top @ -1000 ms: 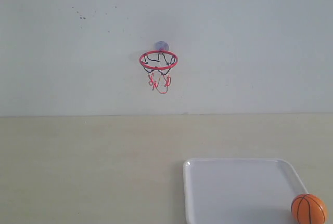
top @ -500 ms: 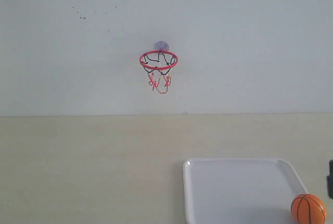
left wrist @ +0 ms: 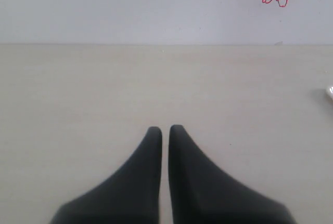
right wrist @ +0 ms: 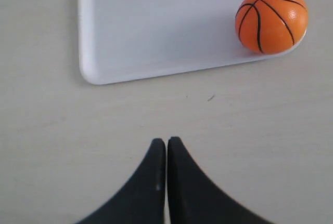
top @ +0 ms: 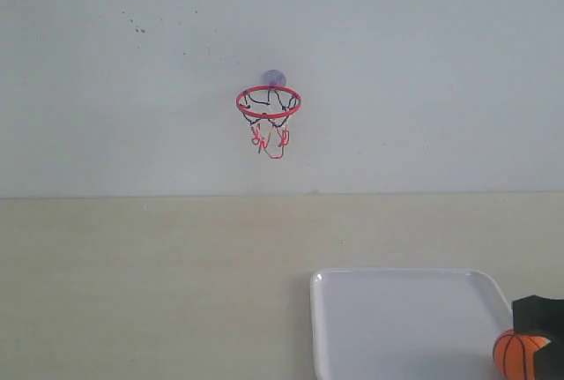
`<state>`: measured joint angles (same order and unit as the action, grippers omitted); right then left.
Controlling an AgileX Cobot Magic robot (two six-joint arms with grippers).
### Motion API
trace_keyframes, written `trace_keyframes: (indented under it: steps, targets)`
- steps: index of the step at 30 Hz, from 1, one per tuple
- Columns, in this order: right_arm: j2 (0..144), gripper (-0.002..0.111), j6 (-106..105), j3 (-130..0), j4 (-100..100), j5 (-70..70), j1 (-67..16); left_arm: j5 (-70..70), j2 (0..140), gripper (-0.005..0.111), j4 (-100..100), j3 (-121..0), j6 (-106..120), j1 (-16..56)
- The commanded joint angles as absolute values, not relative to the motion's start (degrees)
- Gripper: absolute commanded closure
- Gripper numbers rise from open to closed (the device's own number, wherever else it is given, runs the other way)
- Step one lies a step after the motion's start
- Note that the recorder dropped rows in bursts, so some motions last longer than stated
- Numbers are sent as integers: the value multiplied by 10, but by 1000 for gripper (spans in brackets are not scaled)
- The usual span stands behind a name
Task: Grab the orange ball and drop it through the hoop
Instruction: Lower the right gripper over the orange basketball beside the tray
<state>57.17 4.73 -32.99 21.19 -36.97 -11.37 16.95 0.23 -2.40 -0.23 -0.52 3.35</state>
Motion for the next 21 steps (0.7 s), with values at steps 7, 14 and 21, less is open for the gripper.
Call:
trace_keyframes:
  steps: [7, 14, 21]
  targets:
    - [572, 108, 9, -361, 174, -387, -110, 164, 0, 103, -23, 0, -4, 35]
    - [642, 108, -6, -488, 117, -513, -110, 164, 0, 103, -23, 0, -4, 35]
    - [817, 39, 0, -567, 102, -528, -110, 164, 0, 103, -23, 0, -4, 35]
